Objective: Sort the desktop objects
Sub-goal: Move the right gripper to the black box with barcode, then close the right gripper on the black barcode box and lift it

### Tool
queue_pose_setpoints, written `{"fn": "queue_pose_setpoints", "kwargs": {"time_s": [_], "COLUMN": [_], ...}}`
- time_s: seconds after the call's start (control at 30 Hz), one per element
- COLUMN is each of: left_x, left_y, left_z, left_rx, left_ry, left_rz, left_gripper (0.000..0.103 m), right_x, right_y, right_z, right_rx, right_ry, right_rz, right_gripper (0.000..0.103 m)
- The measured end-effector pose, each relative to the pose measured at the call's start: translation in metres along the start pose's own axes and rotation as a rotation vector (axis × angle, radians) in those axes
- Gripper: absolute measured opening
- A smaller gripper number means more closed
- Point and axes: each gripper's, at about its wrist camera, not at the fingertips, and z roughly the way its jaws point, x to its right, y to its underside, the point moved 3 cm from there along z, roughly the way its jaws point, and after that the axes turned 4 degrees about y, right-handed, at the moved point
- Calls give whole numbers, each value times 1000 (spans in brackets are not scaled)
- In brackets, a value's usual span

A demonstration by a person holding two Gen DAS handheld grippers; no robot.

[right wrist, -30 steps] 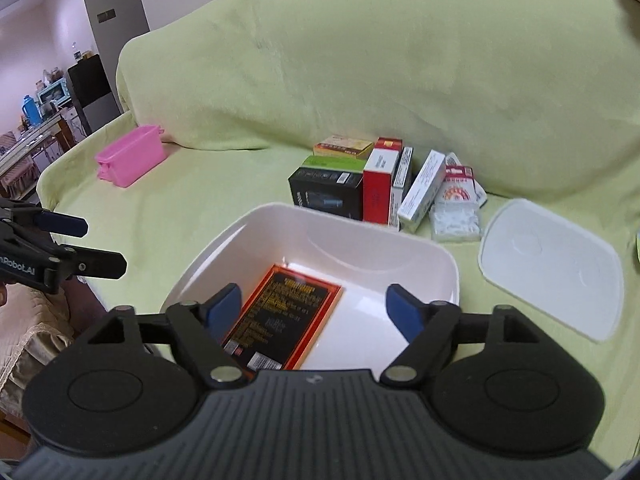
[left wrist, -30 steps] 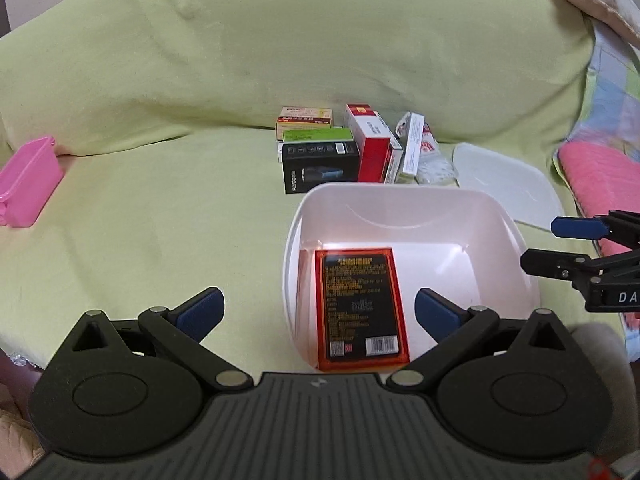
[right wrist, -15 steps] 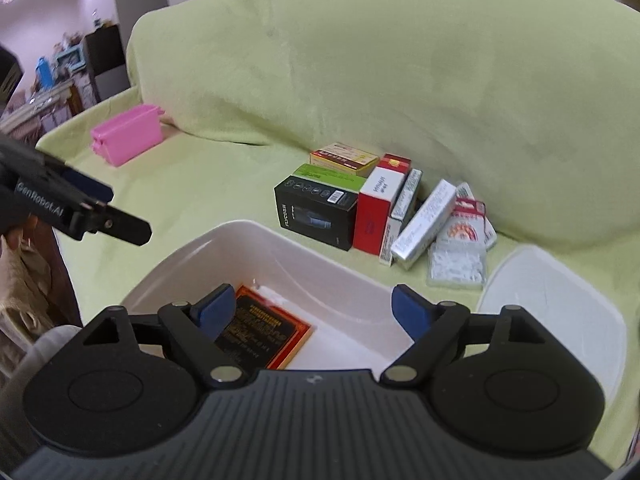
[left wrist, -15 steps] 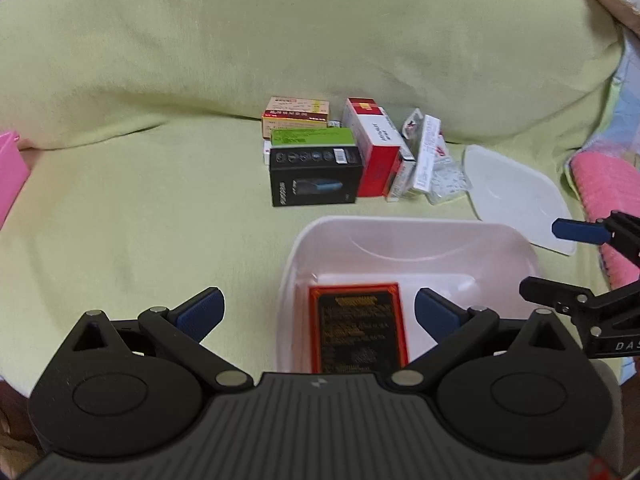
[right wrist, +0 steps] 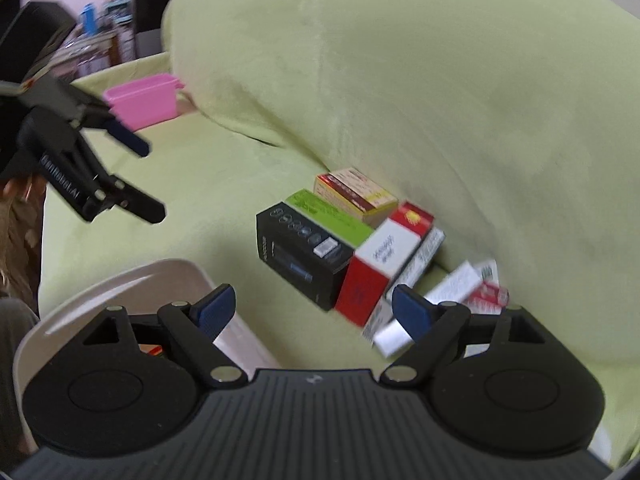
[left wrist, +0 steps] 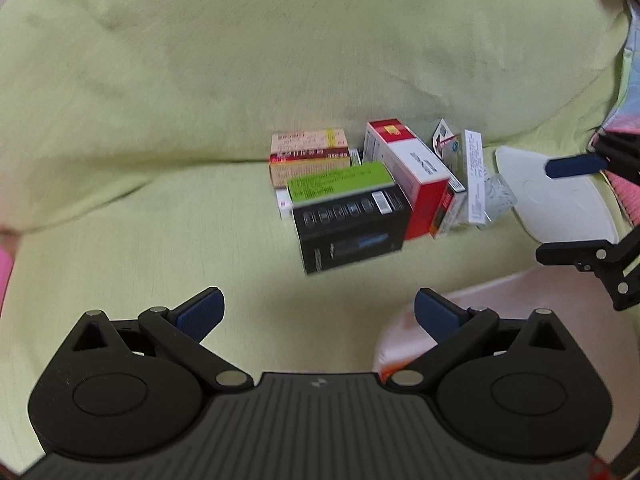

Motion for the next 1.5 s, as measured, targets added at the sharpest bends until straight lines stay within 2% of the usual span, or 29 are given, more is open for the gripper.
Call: {"fn": "queue_pose_setpoints", "kwargs": {"time_s": [0.13,0.23,0.43,0.5,0.67,0.73,1.0,1.1,1.17,1.37,1.5], "left_x": [-12,-14,-14,-14,-13,-14,-17,-17,-14,-11,-10], "left_y": [-12,-18,-28,-31,-28,-27,-29,-28,-27,-17,-13], "left_z": [21,38,71,82,109,118,149,154,158,149,143], "left_rx": [7,9,15,17,8,-4,-33,-30,-35,-16,-13], "left_ry": [40,61,100,112,129,128,171,181,178,184,189], "left_rz": [44,115,277,330,441,458,504,531,553,580,582], "left_gripper": [102,101,96,93,78,74,75,74,69,59,57], "right_x": [7,11,12,8,1,0,-5,-6,-5,-4,-6], "right_y": [-11,-19,-33,-34,-33,-32,-26,-23,-23,-22,-21], "right_z": [25,45,84,96,122,131,158,164,164,155,149], "right_rx": [-4,-21,-76,-105,-166,-187,-239,-251,-248,-246,-240], "right_ry": [-48,-76,-126,-137,-159,-160,-154,-140,-140,-160,-174], "right_rz": [-67,-113,-219,-271,-386,-419,-536,-566,-565,-558,-576], "right_gripper": [83,82,70,67,62,62,60,62,62,44,42]}}
